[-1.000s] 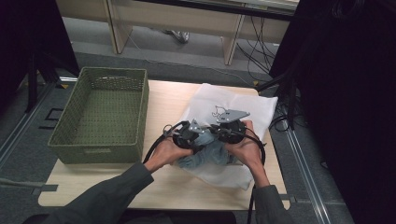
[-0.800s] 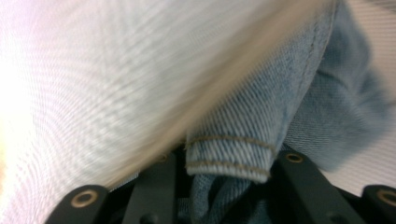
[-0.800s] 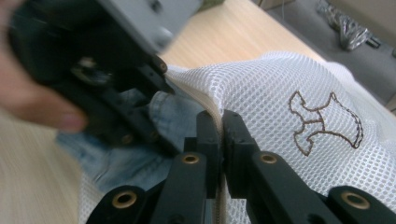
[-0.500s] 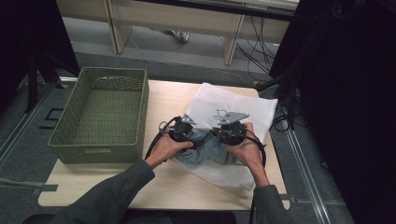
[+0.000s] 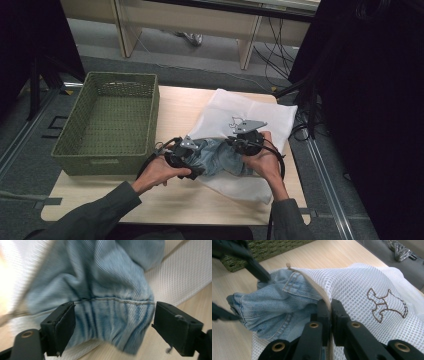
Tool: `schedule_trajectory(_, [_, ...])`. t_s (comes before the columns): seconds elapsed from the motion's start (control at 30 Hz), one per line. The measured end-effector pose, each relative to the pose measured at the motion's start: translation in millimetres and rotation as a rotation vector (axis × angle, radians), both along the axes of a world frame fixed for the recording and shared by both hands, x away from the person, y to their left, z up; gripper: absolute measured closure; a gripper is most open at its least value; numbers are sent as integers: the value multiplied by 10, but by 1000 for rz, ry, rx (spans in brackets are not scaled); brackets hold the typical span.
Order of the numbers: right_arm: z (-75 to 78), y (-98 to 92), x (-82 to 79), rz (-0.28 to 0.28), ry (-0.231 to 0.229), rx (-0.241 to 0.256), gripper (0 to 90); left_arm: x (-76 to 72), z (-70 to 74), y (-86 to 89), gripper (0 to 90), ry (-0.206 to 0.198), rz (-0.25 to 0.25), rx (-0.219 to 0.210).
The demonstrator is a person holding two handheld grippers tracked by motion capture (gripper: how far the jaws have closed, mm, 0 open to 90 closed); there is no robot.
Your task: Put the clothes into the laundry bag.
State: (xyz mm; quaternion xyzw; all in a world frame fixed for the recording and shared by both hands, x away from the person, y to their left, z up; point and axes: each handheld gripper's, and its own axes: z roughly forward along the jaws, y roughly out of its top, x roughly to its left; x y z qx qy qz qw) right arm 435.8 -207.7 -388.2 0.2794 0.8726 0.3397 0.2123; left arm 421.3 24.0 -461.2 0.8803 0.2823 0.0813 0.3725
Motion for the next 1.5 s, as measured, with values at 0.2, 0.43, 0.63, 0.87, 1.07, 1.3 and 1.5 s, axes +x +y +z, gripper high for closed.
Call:
schedule_trajectory(0.2, [-3, 56, -3, 13, -8, -11, 874, 25, -130, -307, 602, -97, -67, 109])
schedule_trajectory(0.43, [84, 116, -39, 58, -17, 17, 875, 153, 139, -518, 723, -145, 20, -41])
schedule_trajectory(0.63, [69, 64, -19, 50, -10, 11, 874, 459, -30, -590, 713, -139, 107, -70])
schedule_trajectory(0.87, [-30, 27, 10, 28, 19, -1, 874, 401, -66, -488, 474, -82, 87, -99])
schedule_trajectory(1.07, [-23, 8, 4, 19, 17, 2, 874, 174, 80, -294, 223, -80, 69, -104])
schedule_trajectory(1.3, [-27, 24, 5, 21, 29, 2, 874, 60, -105, -227, 161, -99, 37, -7])
schedule_trajectory(1.5, [-39, 35, 8, 28, 40, -4, 874, 99, -380, -509, 168, -172, 23, 123])
